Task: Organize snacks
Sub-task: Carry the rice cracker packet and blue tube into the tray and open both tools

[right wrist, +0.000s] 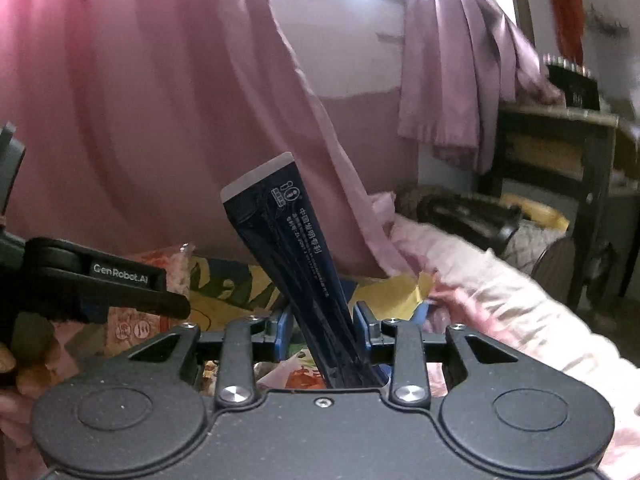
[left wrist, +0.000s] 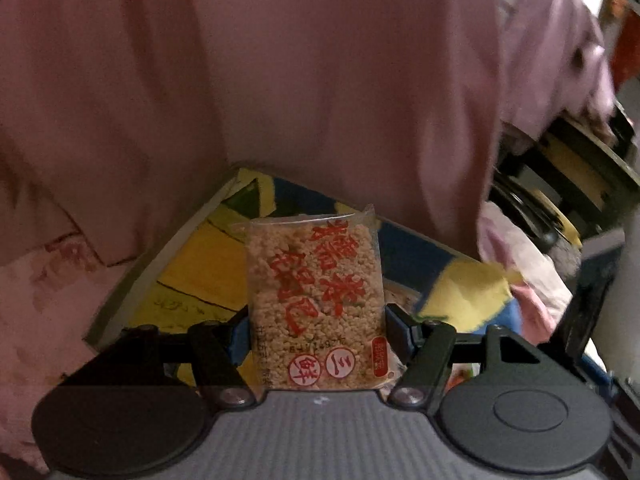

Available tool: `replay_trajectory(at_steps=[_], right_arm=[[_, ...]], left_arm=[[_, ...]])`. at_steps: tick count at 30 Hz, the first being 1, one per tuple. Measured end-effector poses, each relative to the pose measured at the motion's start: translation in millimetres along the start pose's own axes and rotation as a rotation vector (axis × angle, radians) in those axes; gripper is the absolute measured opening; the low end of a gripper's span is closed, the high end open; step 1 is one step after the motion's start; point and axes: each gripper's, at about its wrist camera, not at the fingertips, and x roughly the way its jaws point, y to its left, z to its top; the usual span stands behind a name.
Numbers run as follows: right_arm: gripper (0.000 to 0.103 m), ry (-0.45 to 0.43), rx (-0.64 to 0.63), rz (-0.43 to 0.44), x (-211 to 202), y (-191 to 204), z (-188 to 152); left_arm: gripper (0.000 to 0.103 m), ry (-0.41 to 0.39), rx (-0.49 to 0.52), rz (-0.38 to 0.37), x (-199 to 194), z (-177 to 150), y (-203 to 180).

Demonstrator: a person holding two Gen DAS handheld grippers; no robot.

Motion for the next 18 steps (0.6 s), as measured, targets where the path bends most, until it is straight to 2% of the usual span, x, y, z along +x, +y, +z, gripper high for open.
replay_trajectory(at_steps=[4, 9, 18], right_arm=[[0.035, 0.042, 0.055, 0.011, 22, -5, -4], [0.032, 0.095, 0.112, 0.027, 43, -7, -9], [0.031, 0.146, 0.144, 0.034, 62, -7, -19]], left_arm=[[0.071, 0.018, -0.042, 0.050, 20, 2, 9], [0.071, 0.050, -0.032, 0.102, 38, 6, 13], [0.071, 0.073, -0.020, 0.126, 55, 7, 13]])
